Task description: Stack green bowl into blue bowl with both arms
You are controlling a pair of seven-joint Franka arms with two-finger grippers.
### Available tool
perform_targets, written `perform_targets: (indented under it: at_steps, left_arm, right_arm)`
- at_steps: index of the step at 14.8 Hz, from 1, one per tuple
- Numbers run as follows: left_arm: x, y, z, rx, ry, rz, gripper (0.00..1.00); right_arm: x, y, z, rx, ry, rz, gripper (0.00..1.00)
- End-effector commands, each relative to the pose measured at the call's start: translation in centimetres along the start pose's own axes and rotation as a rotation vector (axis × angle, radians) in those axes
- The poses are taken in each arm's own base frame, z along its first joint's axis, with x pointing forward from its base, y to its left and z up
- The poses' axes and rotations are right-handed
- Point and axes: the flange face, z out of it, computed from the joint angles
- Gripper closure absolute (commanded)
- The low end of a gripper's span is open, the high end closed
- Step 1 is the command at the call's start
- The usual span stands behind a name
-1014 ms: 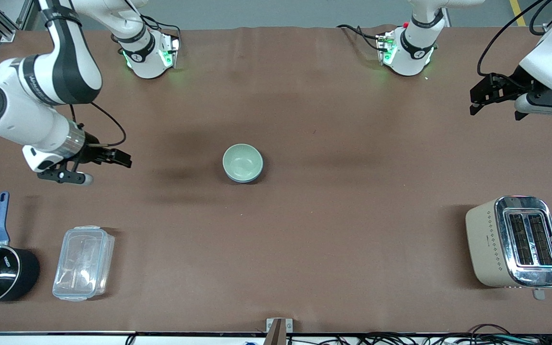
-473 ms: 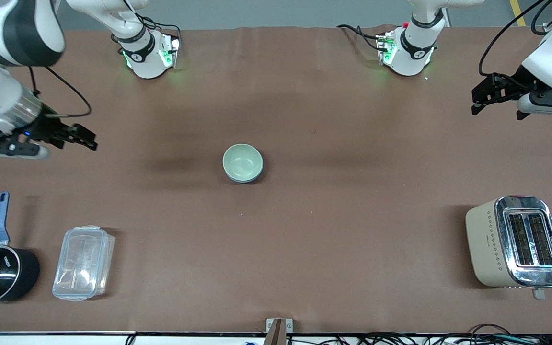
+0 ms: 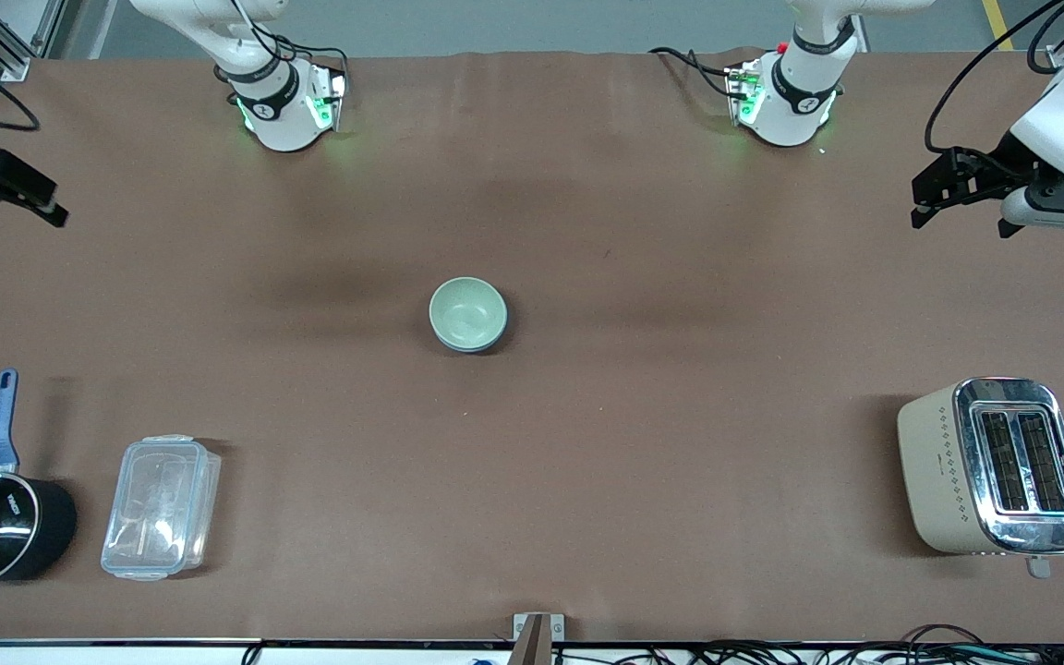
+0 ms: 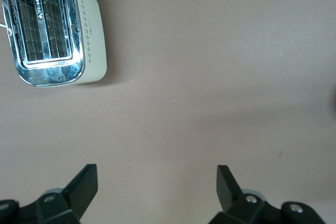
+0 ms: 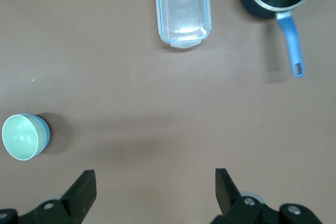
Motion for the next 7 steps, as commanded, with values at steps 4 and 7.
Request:
perform_targets:
  at_steps: [4,7]
  left_arm:
    - [0.4,-0.3,-0.5,-0.007,-0.003,0.001,0.0]
    - [0.3,-0.3,-0.4,-0.007,-0.015,-0.003,0.0]
  right_arm:
    - [3.0,-1.9,-3.4,-0.043,-0.079,-0.039,0.0]
    - [2.5,-4.1,-2.3,-0.045,-0.132,-0.066,0.0]
